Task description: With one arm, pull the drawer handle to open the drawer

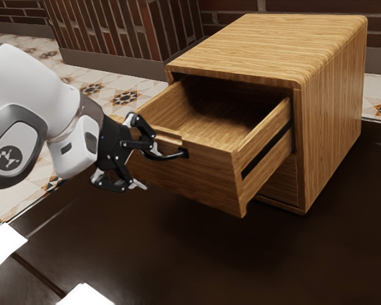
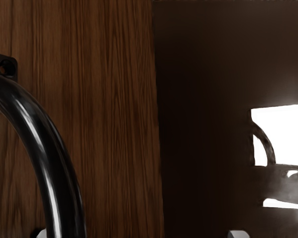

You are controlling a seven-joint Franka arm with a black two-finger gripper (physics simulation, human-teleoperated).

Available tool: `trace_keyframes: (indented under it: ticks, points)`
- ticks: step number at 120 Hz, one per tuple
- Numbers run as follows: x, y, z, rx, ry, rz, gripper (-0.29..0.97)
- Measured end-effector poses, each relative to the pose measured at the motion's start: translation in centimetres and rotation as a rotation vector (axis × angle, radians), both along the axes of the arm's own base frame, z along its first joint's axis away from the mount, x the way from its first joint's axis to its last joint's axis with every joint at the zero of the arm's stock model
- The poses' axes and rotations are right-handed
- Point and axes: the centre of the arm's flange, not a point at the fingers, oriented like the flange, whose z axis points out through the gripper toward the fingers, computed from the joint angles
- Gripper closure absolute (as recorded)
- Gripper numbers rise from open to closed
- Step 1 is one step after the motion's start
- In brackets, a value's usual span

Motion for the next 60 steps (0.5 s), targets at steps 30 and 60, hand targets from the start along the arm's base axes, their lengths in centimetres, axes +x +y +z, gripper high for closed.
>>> trace_keyframes:
  ticks: [30,60]
  points:
    - [-3.0,0.2,-0.1,0.002,-0.014,0.004,0.33]
    - [-4.0,0.3,-0.3,0.001,-0.012,0.012,0.12]
